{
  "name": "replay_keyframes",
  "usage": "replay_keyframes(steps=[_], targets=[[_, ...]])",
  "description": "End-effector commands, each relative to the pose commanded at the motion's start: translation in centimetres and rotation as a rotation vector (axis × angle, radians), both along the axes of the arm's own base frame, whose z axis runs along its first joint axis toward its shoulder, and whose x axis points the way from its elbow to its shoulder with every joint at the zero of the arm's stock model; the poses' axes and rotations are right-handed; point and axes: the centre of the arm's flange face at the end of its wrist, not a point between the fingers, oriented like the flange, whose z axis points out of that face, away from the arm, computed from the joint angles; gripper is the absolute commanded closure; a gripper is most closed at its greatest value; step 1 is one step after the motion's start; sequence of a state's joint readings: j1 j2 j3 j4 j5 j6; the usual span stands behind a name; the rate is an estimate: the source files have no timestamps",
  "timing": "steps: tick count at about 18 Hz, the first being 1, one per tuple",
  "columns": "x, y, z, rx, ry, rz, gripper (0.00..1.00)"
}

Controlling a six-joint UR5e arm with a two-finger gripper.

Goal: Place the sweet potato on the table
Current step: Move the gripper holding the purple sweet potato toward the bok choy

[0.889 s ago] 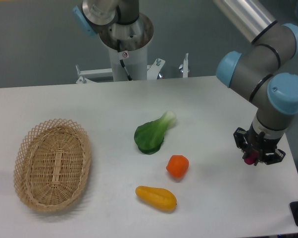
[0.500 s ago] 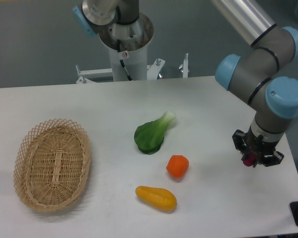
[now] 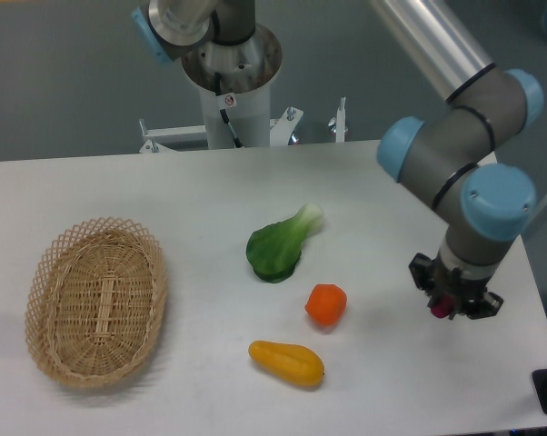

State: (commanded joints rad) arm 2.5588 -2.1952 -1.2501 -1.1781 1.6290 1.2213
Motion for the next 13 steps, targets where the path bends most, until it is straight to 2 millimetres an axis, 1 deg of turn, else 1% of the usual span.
replay_keyframes(steps=[3,5,6,8,11,12,13], targets=[[2.1,1.8,0.3,0.008,0.007,0.031,0.84],[4.7,3.2,0.0,0.004,-0.005,0.023,0.84],[6.1,3.6,-0.1,0.002,-0.011,0.032,0.84],[10.0,5.2,-0.6,-0.007,-0.030,0.016,0.84],[15.3,7.2,-1.1,-0.015,-0.046,0.004,0.84],[17.0,7.9,-1.6,-0.023,-0.054,-0.001,0.84],[18.4,8.4,-1.7,-0.024,-0.055,-0.002,0.84]])
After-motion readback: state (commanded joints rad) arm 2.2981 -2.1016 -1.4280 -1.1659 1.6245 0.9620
